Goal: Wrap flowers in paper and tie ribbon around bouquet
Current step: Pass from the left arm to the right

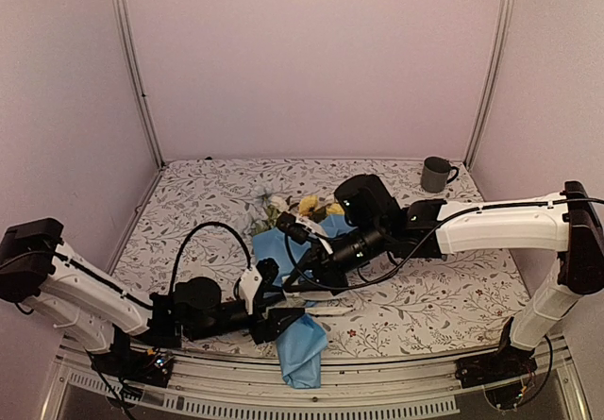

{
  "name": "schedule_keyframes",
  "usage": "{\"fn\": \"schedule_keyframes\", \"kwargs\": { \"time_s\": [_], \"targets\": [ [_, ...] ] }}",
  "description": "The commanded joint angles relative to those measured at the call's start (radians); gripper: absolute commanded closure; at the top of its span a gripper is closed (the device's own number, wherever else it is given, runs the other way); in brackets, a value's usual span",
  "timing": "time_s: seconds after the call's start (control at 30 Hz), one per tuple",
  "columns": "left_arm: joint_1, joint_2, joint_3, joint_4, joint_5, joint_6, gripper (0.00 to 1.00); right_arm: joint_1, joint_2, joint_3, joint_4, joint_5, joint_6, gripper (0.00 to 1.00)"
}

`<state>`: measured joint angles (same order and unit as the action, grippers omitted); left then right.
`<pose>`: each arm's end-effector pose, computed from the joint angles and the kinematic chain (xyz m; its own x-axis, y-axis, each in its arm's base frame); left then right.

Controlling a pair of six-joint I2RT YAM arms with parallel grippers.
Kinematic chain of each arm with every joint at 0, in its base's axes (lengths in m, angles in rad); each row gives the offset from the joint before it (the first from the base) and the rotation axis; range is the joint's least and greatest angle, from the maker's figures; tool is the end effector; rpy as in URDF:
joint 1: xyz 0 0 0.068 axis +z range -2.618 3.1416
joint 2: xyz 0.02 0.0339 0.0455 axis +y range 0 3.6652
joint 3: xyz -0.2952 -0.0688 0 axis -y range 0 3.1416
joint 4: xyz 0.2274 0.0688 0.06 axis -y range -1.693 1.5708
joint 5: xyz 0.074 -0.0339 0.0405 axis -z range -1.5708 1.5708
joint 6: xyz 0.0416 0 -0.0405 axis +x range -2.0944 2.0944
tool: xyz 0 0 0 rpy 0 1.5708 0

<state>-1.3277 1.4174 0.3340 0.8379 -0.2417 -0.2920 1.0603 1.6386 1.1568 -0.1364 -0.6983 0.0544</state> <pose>0.0687 -0.2358 0.2046 -0.3112 0.0938 -0.9457 0.8321 0.5075 -0.2235 0.1504 0.3233 0.2945 -0.3330 -0.5094 -0.7935 -0.9075 -0.0553 0.4164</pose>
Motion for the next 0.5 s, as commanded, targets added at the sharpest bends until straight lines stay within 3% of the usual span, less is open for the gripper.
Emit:
{"fn": "schedule_keyframes", "kwargs": {
  "time_s": [0.0, 0.13, 0.27, 0.37, 0.47],
  "targets": [
    [0.034, -0.092, 0.156, -0.462, -0.039, -0.137, 0.32, -0.033, -0.015, -0.026, 0.033, 0.059, 0.052, 1.0],
    [0.047, -0.172, 0.26, -0.781, -0.057, -0.213, 0.29, -0.038, 0.002, -0.016, 0.038, 0.074, 0.066, 1.0],
    [0.122, -0.305, 0.272, -0.999, -0.13, -0.393, 0.28, -0.039, 0.017, -0.007, 0.039, 0.077, 0.074, 1.0],
    [0.282, -0.42, 0.231, -1.157, -0.107, -0.523, 0.3, -0.039, 0.022, -0.005, 0.044, 0.056, 0.077, 1.0],
    [0.471, -0.445, 0.249, -1.338, -0.077, -0.526, 0.36, -0.039, 0.026, -0.002, 0.049, 0.045, 0.079, 1.0]
  ]
}}
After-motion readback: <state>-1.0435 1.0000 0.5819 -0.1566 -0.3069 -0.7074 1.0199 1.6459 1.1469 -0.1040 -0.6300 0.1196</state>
